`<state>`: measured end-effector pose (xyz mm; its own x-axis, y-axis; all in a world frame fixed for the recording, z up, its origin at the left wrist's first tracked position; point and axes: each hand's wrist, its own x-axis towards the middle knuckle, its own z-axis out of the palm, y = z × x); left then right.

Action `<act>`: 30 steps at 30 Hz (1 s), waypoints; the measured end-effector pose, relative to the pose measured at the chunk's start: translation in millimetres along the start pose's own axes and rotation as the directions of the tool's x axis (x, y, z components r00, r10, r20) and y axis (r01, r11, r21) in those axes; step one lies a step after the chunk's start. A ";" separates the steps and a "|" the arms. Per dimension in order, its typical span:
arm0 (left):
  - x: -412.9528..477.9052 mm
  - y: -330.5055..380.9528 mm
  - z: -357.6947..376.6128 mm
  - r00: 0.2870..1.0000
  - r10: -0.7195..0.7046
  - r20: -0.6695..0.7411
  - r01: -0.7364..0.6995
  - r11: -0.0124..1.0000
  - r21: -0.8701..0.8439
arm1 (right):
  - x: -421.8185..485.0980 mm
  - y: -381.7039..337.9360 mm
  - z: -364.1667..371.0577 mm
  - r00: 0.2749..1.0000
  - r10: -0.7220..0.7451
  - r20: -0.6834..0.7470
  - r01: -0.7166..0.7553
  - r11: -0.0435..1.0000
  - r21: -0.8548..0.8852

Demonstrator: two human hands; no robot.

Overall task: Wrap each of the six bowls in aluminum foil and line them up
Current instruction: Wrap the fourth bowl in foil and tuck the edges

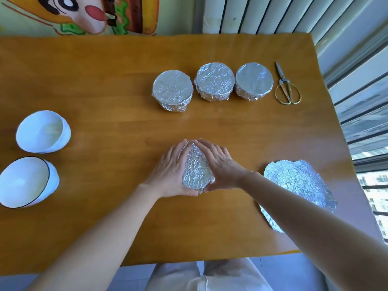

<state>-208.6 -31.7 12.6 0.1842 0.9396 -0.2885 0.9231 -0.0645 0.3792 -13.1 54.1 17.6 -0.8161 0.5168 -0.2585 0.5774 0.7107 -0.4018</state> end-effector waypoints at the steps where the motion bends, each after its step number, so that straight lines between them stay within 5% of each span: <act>1: 0.8 -0.8 1.6 1.000 -0.003 -0.002 0.003 1.000 0.007 | 1.0 -0.1 0.5 1.000 -0.002 0.003 0.002 1.000 0.008; 11: 3.1 0.9 3.0 0.999 -0.011 -0.035 0.012 0.999 0.043 | 6.2 3.2 4.4 1.000 -0.013 -0.025 0.014 0.998 0.055; 15: -2.0 -0.6 -5.4 0.996 -0.074 0.043 0.077 0.993 -0.094 | 2.2 6.2 -4.6 1.000 0.001 -0.002 -0.001 1.000 0.024; 20: -9.4 -17.4 -17.0 0.995 -0.035 -0.091 0.001 0.936 -0.351 | -24.2 9.5 -18.5 0.988 0.091 -0.124 -0.070 0.985 0.160; 23: -6.6 -16.2 -19.3 0.967 -0.249 -0.056 0.156 0.748 -0.645 | -38.4 1.6 -11.0 0.943 0.268 -0.196 -0.185 0.914 0.360; 27: 2.1 -3.4 -17.9 0.869 -0.448 0.210 0.400 0.386 -0.832 | -41.8 -8.5 11.9 0.894 0.447 -0.004 -0.355 0.716 0.601; 30: 8.4 -10.0 -4.2 0.759 -0.514 0.400 0.475 0.018 -0.880 | -38.1 -6.1 16.4 0.809 0.539 0.233 -0.415 0.243 0.877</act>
<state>-217.7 -21.7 10.1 -0.1996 0.6121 -0.7652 -0.1929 0.7411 0.6431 14.1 22.3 15.5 -0.3546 0.6901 -0.6309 0.4580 -0.4601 -0.7606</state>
